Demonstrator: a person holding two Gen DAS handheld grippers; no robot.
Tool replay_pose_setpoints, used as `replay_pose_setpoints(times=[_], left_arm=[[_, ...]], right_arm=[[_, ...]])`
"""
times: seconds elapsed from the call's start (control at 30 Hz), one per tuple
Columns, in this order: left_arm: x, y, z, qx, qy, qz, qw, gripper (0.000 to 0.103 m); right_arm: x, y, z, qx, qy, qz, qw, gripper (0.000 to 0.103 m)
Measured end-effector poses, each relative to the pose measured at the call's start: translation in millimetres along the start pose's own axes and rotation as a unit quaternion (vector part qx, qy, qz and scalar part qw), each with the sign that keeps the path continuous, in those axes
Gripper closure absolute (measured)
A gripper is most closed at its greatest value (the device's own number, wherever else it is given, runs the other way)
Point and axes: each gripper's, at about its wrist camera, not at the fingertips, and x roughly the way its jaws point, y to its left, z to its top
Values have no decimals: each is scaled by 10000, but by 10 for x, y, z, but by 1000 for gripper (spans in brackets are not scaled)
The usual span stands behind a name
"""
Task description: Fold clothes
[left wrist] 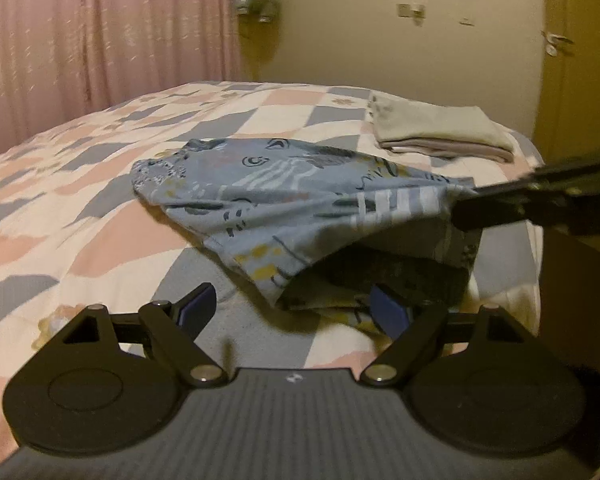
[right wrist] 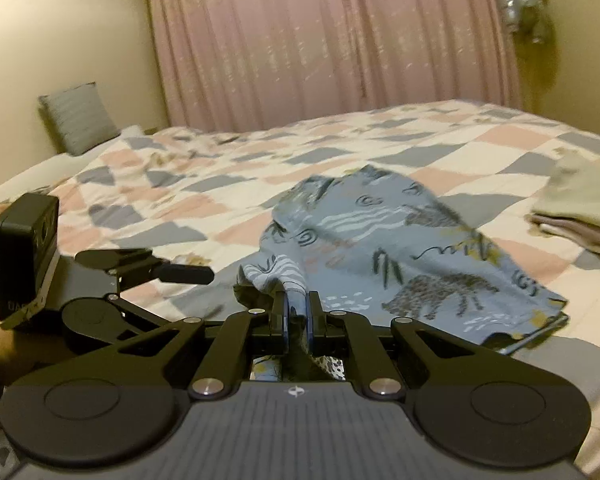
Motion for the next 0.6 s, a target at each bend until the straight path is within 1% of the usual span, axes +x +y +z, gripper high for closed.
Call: replay_pose_setpoints(times=[0.1, 0.17, 0.23, 0.27, 0.3, 0.4, 0.43, 0.53, 0.6], left_arm=[[35, -22, 48, -103, 11, 164, 9998, 21], [104, -34, 69, -169, 123, 268, 9994, 21], [215, -26, 69, -291, 336, 331, 9985, 26], [266, -16, 65, -357, 424, 361, 9978, 31], [301, 4, 52, -431, 462, 384, 9973, 33], [345, 65, -15, -622, 494, 428, 9959, 33], [351, 93, -38, -649, 493, 411, 9958, 33], [375, 234, -72, -822, 506, 213, 9951, 37], [412, 320, -62, -845, 556, 85, 9948, 47]], right_arm=[[-45, 9, -14, 35, -113, -107, 9999, 95], [-44, 27, -34, -22, -123, -134, 9998, 97], [-48, 1, -60, 13, -135, -140, 9998, 100], [-55, -25, -65, 41, -147, -139, 9998, 100], [-58, -48, -67, 47, -156, -142, 9998, 100], [-1, -121, -80, -47, -84, -128, 9999, 101], [35, -153, -90, -51, -56, -74, 9999, 101], [145, -248, -120, -62, 28, 91, 9999, 100], [218, -312, -141, -69, 84, 200, 9997, 97]])
